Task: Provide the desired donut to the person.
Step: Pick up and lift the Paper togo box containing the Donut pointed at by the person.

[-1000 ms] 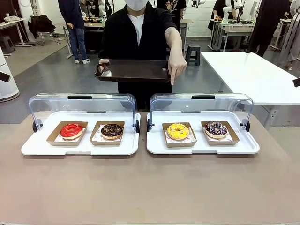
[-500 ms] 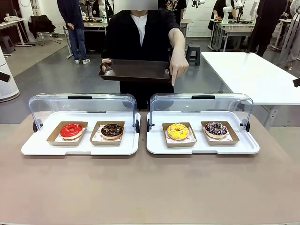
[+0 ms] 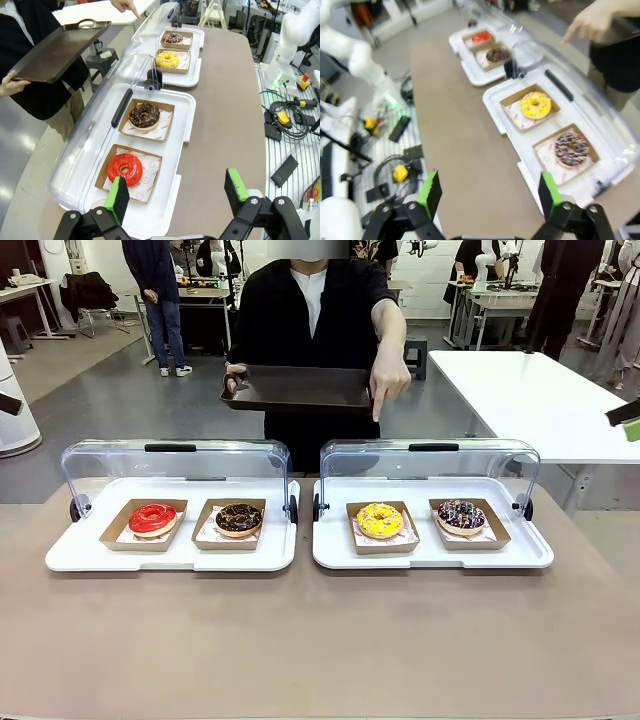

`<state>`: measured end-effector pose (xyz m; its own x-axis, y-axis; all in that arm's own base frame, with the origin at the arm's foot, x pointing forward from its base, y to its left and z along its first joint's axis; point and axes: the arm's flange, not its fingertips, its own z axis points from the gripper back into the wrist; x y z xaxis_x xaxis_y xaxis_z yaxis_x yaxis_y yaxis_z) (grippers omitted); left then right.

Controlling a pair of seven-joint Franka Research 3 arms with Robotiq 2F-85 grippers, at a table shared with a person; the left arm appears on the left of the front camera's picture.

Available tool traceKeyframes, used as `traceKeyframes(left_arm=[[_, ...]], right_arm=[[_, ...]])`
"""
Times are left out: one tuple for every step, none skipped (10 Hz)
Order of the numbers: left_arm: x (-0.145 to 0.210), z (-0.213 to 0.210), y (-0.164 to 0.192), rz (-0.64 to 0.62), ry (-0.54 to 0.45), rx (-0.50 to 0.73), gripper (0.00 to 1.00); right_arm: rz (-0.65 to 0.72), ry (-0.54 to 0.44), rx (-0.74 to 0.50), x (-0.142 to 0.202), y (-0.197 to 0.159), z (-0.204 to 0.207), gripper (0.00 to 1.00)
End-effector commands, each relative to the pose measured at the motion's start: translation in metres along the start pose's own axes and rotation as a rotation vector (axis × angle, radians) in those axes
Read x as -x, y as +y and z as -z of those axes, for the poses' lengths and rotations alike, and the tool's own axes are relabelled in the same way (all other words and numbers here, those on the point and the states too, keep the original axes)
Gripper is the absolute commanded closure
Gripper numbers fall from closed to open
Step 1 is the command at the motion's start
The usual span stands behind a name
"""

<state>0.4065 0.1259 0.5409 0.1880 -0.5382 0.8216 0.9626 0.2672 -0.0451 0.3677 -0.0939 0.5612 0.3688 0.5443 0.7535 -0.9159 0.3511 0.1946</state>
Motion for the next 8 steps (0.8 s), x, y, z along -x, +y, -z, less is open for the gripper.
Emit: traceKeyframes(left_arm=[[0.0, -0.001, 0.001, 0.008, -0.018, 0.001, 0.0], [0.0, -0.001, 0.001, 0.008, -0.018, 0.001, 0.0], [0.0, -0.001, 0.001, 0.008, -0.018, 0.001, 0.0], [0.0, -0.001, 0.001, 0.008, -0.018, 0.001, 0.0], [0.0, -0.001, 0.001, 0.008, -0.018, 0.001, 0.0], [0.0, -0.001, 0.001, 0.008, -0.018, 0.001, 0.0], [0.0, -0.001, 0.001, 0.008, -0.018, 0.001, 0.0], [0.0, -0.001, 0.001, 0.008, -0.018, 0.001, 0.0]], right_arm=[[-0.027, 0.222, -0.025, -0.047, 0.007, 0.042, 0.0], [-0.049, 0.311, -0.032, -0.063, 0.01, 0.066, 0.0], [-0.083, 0.392, -0.044, -0.075, 0.014, 0.093, 0.0], [-0.11, 0.497, -0.059, -0.083, 0.02, 0.122, 0.0], [-0.152, 0.602, -0.053, -0.085, 0.026, 0.151, 0.0], [-0.192, 0.689, -0.046, -0.085, 0.033, 0.18, 0.0], [-0.216, 0.739, -0.043, -0.081, 0.038, 0.202, 0.0], [-0.225, 0.774, -0.046, -0.076, 0.041, 0.218, 0.0]])
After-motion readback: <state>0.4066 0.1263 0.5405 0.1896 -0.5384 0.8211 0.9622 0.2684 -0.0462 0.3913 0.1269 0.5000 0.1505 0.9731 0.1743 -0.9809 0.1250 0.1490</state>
